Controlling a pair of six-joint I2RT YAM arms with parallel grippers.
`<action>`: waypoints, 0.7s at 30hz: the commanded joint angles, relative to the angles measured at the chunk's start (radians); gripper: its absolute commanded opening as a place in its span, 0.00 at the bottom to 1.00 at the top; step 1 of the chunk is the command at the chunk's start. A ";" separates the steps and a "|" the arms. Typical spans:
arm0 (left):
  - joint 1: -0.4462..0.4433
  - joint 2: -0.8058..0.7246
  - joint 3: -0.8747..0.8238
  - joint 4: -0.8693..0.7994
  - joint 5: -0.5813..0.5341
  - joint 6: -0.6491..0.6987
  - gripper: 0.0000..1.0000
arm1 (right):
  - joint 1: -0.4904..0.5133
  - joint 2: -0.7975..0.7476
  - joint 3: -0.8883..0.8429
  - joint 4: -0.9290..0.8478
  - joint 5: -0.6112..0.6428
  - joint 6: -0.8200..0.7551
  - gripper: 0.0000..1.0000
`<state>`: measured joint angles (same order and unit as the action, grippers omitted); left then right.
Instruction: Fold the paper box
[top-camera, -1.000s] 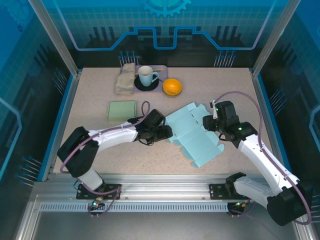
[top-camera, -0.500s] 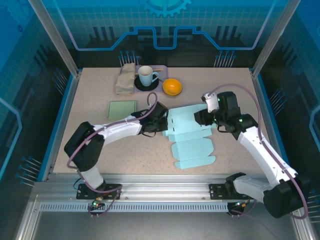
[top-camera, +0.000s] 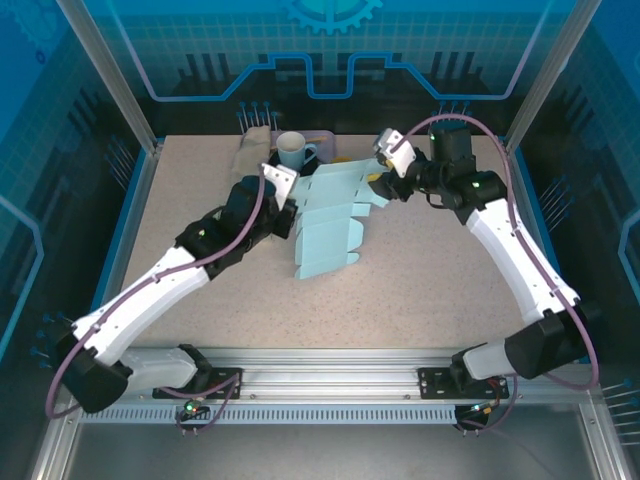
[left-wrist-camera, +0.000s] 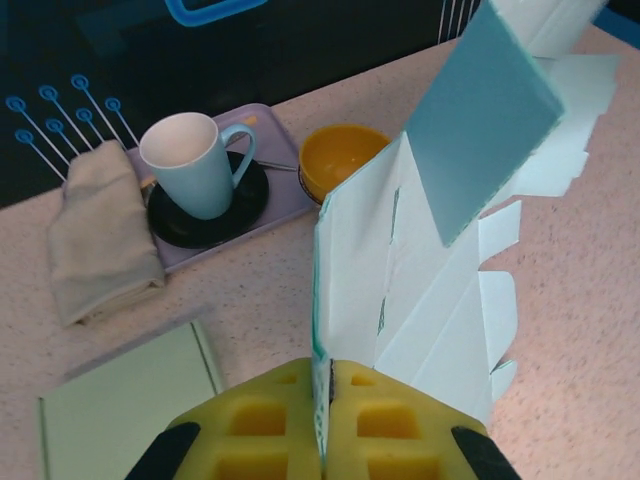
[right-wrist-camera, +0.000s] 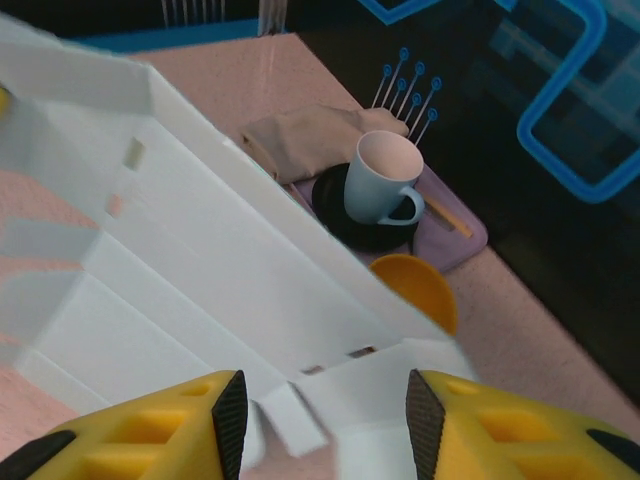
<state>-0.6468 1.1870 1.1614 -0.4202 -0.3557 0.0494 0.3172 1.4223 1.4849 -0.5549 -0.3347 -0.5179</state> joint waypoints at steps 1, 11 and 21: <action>0.000 -0.067 -0.078 0.052 -0.019 0.150 0.00 | 0.017 0.018 0.023 -0.084 -0.035 -0.258 0.49; 0.000 -0.190 -0.207 0.130 -0.019 0.166 0.00 | 0.073 0.072 0.013 -0.165 -0.088 -0.516 0.53; 0.000 -0.188 -0.231 0.147 -0.018 0.156 0.00 | 0.116 0.117 0.054 -0.250 -0.009 -0.547 0.52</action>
<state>-0.6468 1.0061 0.9337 -0.3428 -0.3634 0.2096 0.4156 1.5326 1.4986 -0.7403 -0.3698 -1.0351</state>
